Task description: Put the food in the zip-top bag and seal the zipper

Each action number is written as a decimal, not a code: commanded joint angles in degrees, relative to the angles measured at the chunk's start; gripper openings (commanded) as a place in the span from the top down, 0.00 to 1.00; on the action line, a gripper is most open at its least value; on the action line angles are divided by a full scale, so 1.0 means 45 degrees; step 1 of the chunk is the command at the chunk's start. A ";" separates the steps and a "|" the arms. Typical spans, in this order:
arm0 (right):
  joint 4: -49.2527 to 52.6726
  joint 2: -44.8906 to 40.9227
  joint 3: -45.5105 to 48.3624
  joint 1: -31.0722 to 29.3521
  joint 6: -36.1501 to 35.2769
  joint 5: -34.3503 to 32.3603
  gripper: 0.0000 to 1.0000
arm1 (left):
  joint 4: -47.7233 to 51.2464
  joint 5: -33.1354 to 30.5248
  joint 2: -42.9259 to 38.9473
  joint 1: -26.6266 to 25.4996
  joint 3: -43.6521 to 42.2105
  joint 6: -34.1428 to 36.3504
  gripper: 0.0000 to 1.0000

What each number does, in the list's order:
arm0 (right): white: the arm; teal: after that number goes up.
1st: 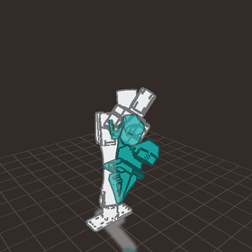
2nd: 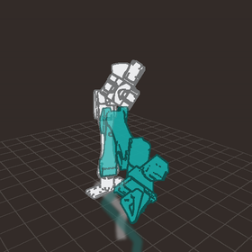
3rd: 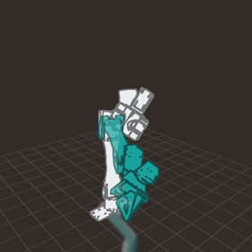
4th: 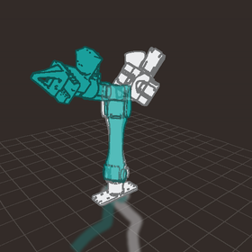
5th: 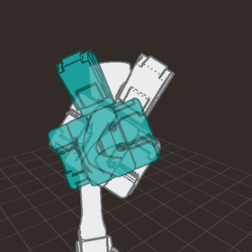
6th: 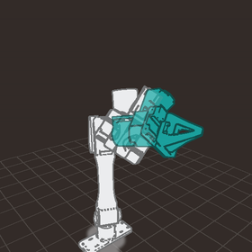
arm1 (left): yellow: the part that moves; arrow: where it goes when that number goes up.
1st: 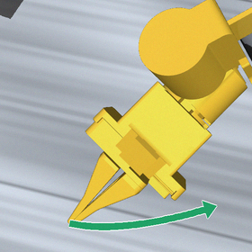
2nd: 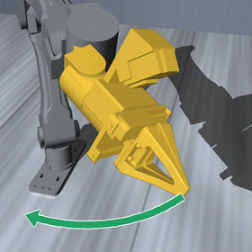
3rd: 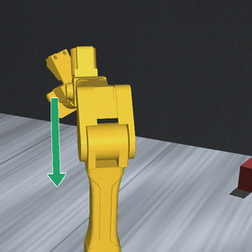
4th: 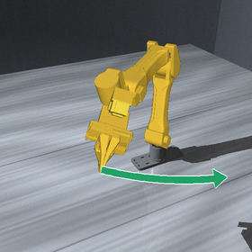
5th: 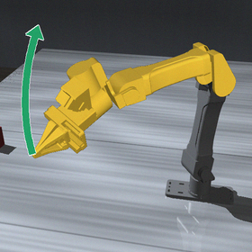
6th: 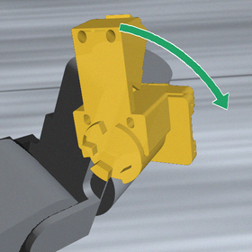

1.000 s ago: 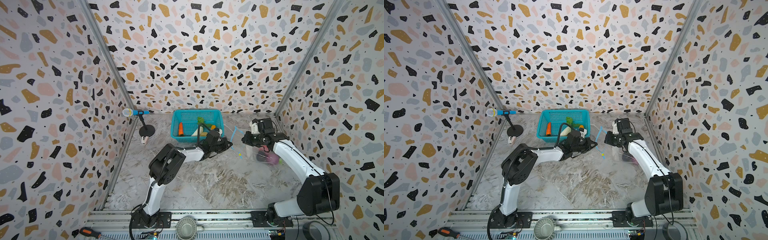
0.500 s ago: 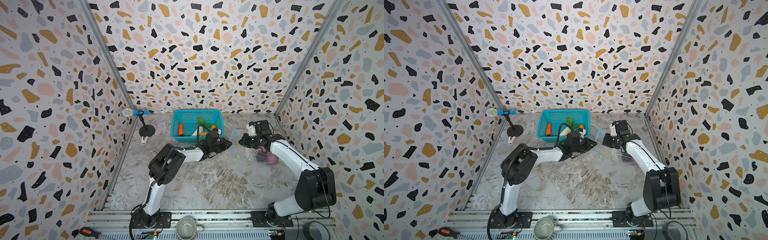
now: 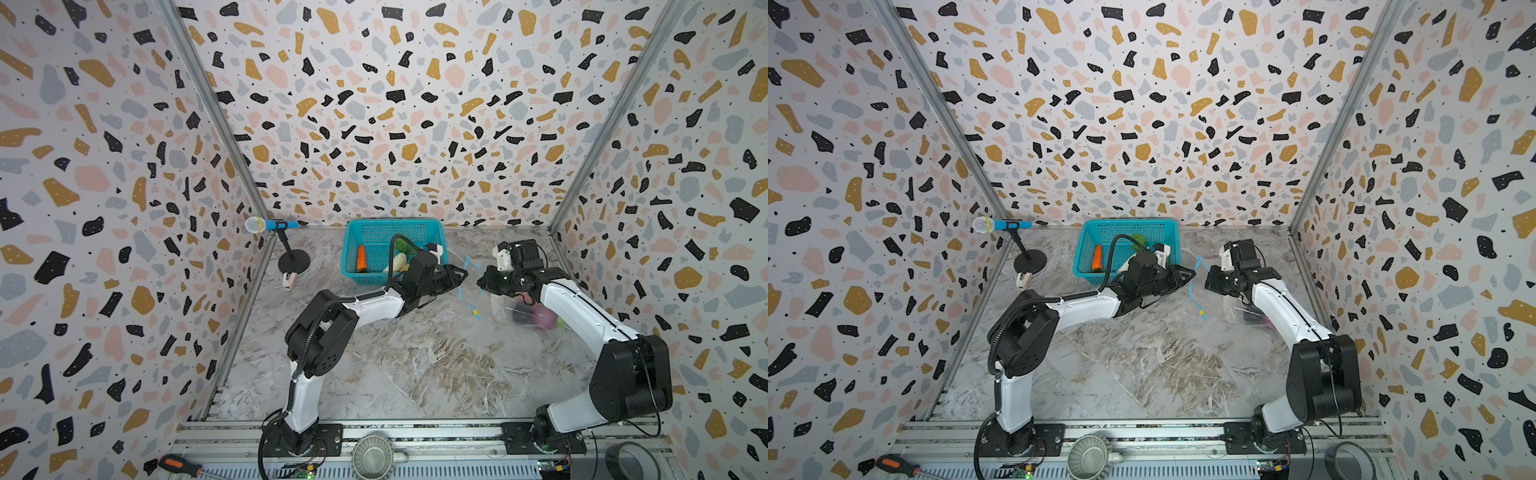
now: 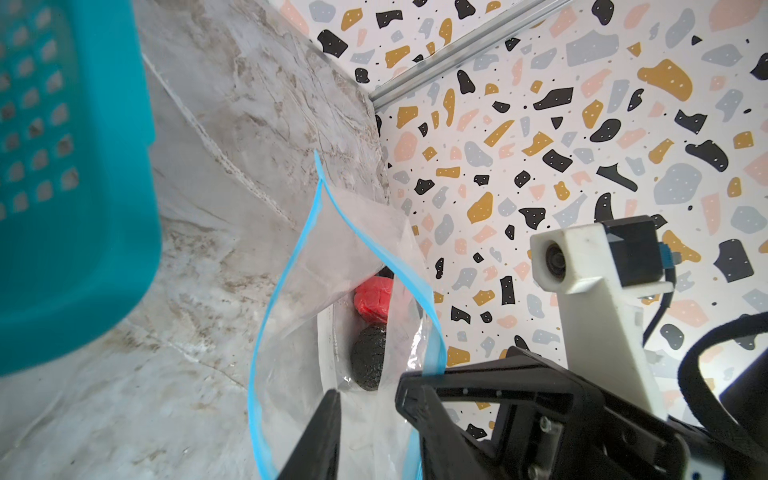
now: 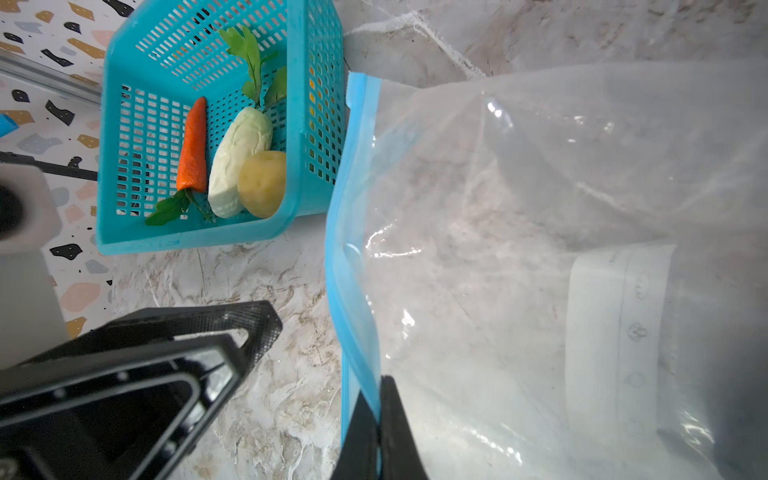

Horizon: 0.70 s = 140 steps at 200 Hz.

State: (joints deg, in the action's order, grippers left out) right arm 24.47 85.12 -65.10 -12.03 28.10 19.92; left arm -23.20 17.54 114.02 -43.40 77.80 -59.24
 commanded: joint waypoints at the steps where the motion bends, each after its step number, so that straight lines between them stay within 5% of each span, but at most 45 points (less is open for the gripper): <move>1: 0.0245 -0.0476 -0.0679 -0.0041 -0.0129 -0.0116 1.00 | 0.0722 -0.0427 -0.0681 0.0093 0.0875 0.1135 0.65; 140: 0.0843 -0.1045 -0.1122 -0.0089 -0.0132 -0.0269 1.00 | 0.9844 -0.3548 -0.0566 0.1812 0.7865 0.8308 0.60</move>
State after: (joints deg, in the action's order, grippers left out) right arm 27.49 82.32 -67.75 -12.03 27.20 18.55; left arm 11.05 7.03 111.96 -37.21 110.00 -30.79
